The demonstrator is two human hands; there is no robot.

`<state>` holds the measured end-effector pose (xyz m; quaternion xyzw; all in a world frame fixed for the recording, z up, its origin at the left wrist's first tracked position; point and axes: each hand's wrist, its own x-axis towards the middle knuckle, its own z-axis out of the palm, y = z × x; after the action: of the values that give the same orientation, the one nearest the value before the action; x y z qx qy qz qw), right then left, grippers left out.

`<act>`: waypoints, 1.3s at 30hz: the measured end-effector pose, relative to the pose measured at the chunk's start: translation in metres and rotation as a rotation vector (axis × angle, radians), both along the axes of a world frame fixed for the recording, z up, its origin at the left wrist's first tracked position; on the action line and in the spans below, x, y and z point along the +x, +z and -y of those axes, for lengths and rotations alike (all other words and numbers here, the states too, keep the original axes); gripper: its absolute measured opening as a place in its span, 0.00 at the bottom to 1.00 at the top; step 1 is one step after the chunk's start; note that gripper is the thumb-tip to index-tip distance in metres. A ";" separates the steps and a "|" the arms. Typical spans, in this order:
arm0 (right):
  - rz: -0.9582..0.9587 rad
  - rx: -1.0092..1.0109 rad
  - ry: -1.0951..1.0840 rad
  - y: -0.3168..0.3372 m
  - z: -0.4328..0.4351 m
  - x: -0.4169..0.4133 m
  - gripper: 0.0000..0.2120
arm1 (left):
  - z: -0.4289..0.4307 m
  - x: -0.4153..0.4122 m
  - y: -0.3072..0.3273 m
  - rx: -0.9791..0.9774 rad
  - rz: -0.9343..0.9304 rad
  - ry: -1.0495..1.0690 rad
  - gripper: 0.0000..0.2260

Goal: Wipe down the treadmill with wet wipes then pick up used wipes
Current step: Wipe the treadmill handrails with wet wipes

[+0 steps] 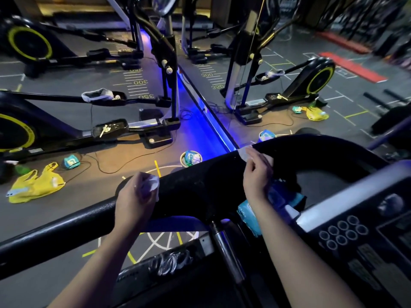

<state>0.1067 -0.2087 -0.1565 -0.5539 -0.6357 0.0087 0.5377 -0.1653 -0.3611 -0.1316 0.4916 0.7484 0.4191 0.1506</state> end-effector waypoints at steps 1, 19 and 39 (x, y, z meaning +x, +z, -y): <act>0.019 0.016 0.052 -0.006 0.001 -0.006 0.15 | -0.001 0.003 0.001 -0.003 -0.008 -0.012 0.09; -0.201 -0.032 -0.084 0.010 -0.017 0.020 0.15 | -0.039 0.052 0.016 0.050 0.000 -0.153 0.06; 0.111 -0.333 0.245 -0.026 0.068 -0.092 0.10 | 0.024 -0.010 -0.002 0.020 0.025 0.070 0.12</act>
<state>0.0149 -0.2762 -0.1824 -0.5533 -0.7166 0.1486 0.3978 -0.1756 -0.3854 -0.1336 0.4614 0.7589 0.4376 0.1403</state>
